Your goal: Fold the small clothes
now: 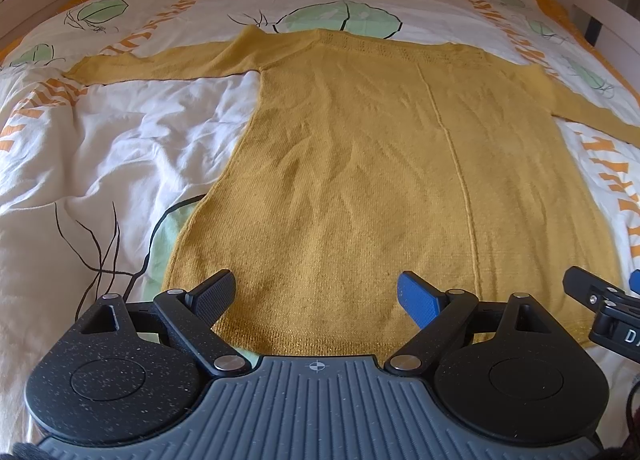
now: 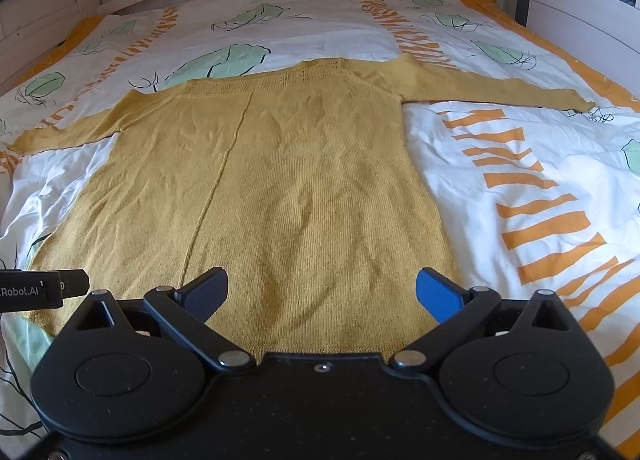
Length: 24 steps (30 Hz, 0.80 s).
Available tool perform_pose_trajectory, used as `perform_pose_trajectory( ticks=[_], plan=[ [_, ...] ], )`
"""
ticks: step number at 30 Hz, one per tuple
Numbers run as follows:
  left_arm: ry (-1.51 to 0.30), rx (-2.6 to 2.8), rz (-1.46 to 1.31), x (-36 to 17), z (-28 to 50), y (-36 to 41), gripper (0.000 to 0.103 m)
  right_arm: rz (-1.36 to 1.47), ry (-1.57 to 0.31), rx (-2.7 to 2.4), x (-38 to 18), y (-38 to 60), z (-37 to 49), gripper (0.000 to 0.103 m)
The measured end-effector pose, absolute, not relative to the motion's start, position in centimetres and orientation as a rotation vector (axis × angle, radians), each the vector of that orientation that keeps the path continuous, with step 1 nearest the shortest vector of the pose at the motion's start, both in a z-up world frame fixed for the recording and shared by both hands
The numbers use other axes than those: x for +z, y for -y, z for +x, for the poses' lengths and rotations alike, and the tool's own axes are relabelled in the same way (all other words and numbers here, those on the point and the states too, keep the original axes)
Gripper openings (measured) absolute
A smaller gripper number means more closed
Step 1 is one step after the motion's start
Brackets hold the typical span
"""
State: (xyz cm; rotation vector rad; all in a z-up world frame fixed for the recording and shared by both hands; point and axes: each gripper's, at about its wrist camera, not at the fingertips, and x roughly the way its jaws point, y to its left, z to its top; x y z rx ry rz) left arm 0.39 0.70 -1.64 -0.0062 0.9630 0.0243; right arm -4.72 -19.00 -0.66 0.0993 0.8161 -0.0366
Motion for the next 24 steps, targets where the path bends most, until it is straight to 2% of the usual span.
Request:
perform_pose_trajectory(
  ticks=[14,24],
  plan=[
    [-0.946,0.006,0.006,-1.3,1.7,-0.5,0.089,0.114,-0.832,-0.001,-1.1,19.2,-3.5,0.100],
    [-0.857,-0.047,0.012,-0.1,6.2,0.1,0.089,0.206,-0.833,0.129,-1.0,22.9,-0.1,0.100]
  ],
)
